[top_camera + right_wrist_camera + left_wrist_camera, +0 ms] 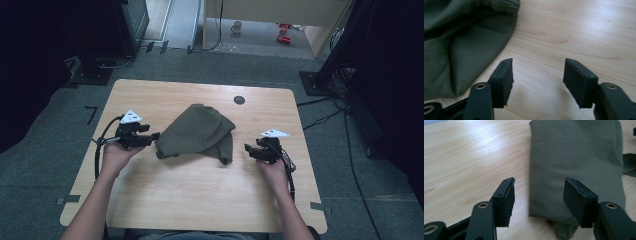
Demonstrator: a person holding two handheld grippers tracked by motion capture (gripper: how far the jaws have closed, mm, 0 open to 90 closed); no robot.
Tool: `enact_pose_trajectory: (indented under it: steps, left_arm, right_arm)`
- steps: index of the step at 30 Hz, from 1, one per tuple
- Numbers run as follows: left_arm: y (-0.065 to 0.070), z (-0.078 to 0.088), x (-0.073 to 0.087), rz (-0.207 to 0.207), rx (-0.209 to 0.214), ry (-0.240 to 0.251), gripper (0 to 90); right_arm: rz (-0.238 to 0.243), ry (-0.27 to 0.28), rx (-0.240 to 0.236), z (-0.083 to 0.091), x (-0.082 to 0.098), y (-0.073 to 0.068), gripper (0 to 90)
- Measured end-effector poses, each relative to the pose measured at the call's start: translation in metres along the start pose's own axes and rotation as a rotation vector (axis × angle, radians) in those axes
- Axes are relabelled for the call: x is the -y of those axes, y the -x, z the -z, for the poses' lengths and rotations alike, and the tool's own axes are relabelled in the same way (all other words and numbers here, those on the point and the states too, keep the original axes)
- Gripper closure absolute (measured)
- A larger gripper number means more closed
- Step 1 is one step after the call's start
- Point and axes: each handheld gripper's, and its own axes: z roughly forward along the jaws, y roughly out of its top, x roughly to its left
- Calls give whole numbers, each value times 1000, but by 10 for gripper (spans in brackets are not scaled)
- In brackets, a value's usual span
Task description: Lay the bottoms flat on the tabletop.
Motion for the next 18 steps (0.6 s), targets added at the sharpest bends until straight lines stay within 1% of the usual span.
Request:
enact_pose_trajectory:
  steps: [1, 3, 5, 8, 9, 10, 12, 16, 17, 18]
  left_arm:
    - [2, -1, -1, -6, 5, 1, 420]
    - [8, -4, -6, -12, 29, 0, 420]
    - [15, -7, -11, -34, 43, -1, 419]
    - [26, -12, -19, -58, 72, 2, 415]
    - [30, -14, -22, -67, 80, 2, 415]
    - [33, -16, -24, -71, 84, -1, 415]
    - [40, -22, -30, -84, 102, -4, 415]
    - [54, -34, -42, -114, 118, -16, 415]
    - [57, -37, -46, -128, 124, -20, 414]
    - [57, -37, -46, -128, 124, -20, 413]
  right_arm:
    - [4, 11, -2, 0, -1, -2, 438]
    - [10, 23, -17, -2, -2, -5, 455]
    - [23, 16, -37, -5, -3, -11, 469]
    - [42, 15, -53, -8, -5, -18, 503]
    - [43, 16, -60, -8, -6, -20, 508]
    - [38, -4, -69, -9, -8, -22, 508]
    - [34, -16, -83, -11, -11, -24, 520]
    - [33, -4, -104, -14, -14, -28, 539]
    - [31, -5, -110, -14, -14, -30, 550]
    - [30, -2, -116, -16, -15, -32, 566]
